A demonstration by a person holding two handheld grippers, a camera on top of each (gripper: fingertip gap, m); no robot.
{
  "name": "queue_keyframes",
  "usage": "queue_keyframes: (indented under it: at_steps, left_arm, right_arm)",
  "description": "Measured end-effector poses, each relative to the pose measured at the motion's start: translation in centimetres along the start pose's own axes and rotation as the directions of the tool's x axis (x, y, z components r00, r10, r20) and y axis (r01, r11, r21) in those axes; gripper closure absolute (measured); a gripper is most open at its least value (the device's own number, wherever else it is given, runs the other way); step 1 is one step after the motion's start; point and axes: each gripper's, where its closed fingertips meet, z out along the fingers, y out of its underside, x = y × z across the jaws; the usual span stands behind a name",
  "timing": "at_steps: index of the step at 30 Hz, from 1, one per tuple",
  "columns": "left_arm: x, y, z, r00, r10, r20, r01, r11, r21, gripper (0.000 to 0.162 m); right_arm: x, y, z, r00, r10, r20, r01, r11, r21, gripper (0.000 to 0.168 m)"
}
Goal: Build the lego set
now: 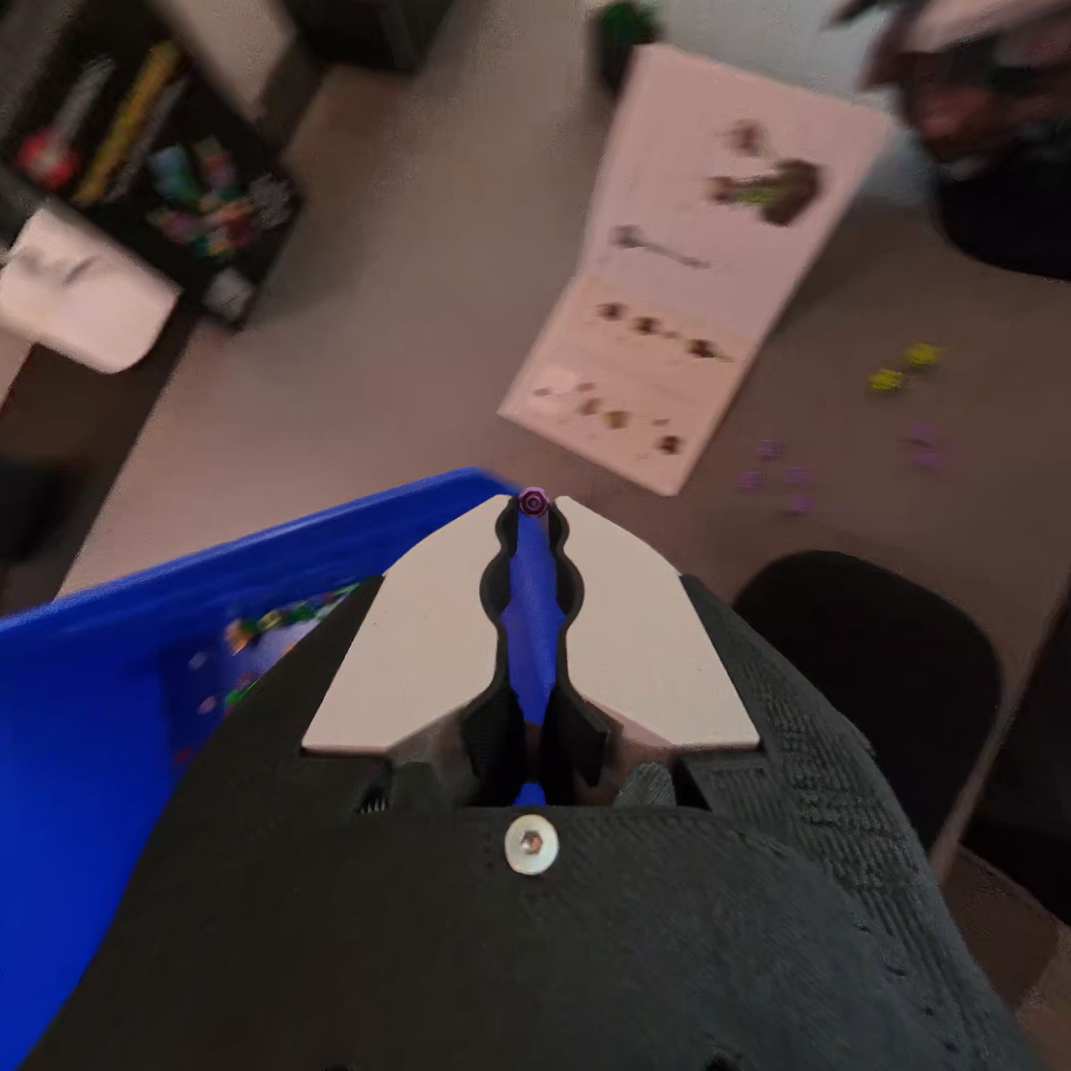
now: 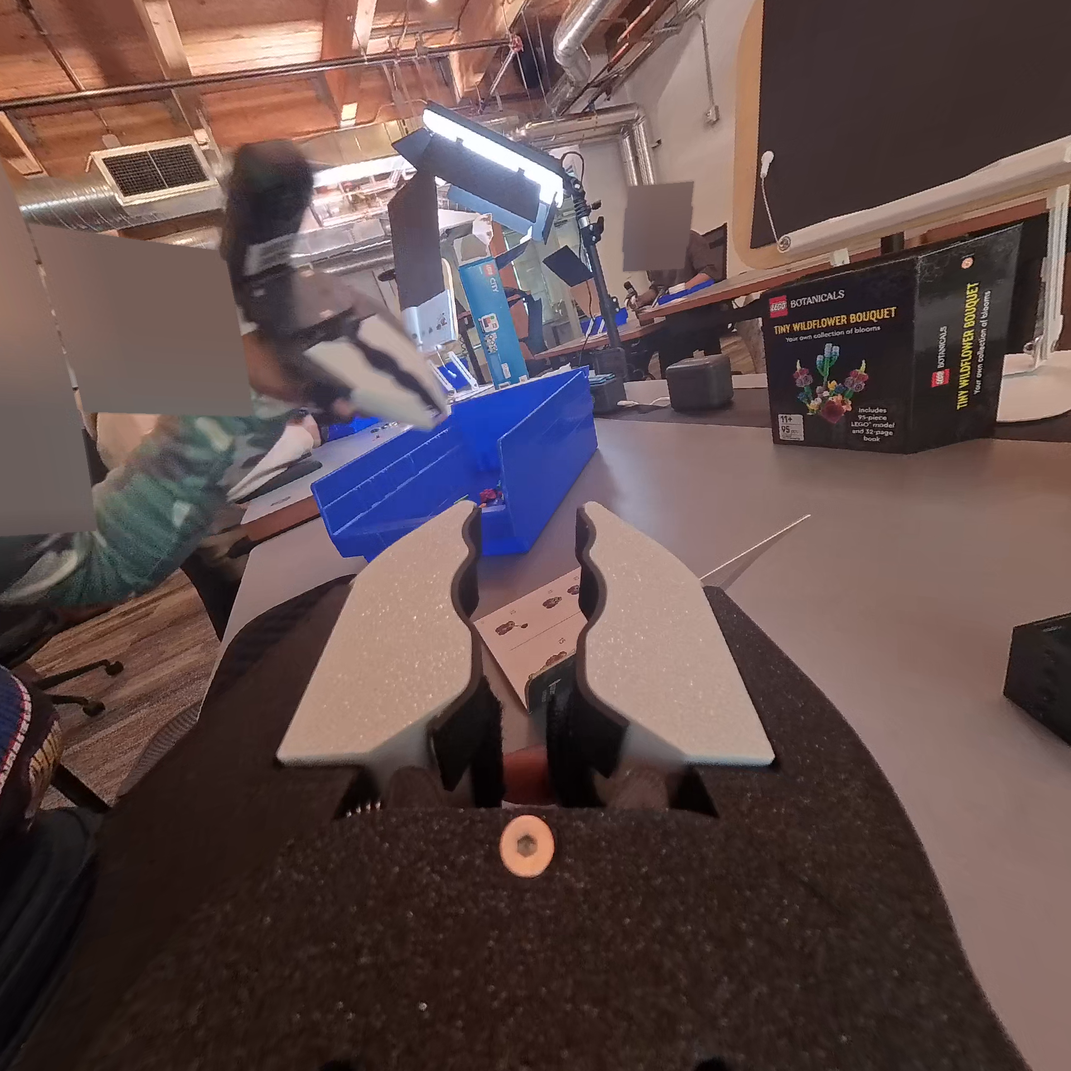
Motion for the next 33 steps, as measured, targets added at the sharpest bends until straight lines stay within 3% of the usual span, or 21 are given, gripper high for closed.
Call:
queue_keyframes:
  at_steps: [2,5,8,14,26,30,33]
  left_arm:
    - [7.0,-0.6,1.3,0.985,0.128,-0.113,-0.129,0.992,0.005,0.152]
    - [15.9,1.0,4.6,0.926,0.251,-0.282,-0.271,0.962,-0.034,0.152]
    - [20.7,2.6,6.8,0.877,0.271,-0.396,-0.319,0.946,-0.059,0.152]
    - [22.1,3.8,8.0,0.858,0.203,-0.471,-0.281,0.954,-0.101,0.151]
    - [22.1,4.0,8.1,0.860,0.189,-0.474,-0.274,0.954,-0.118,0.142]
    - [19.7,3.0,6.6,0.894,0.150,-0.421,-0.193,0.979,-0.060,0.140]
    - [14.8,1.6,3.8,0.936,0.128,-0.328,-0.113,0.991,0.065,0.137]
  right_arm:
    - [0.0,0.0,0.0,1.000,0.000,0.000,0.000,1.000,0.000,0.137]
    - [0.0,0.1,0.0,1.000,-0.002,0.001,0.002,1.000,-0.005,0.137]
    - [0.0,0.0,0.0,1.000,0.002,0.000,-0.002,1.000,0.000,0.137]
    - [-0.1,-0.1,-0.1,1.000,-0.006,-0.002,0.006,1.000,0.008,0.137]
    - [-0.1,-0.1,-0.1,1.000,-0.007,-0.001,0.007,1.000,0.008,0.137]
    - [0.0,0.0,0.0,1.000,-0.002,0.000,0.002,1.000,0.003,0.137]
    - [-0.1,0.1,0.1,1.000,-0.002,0.001,0.002,1.000,-0.006,0.137]
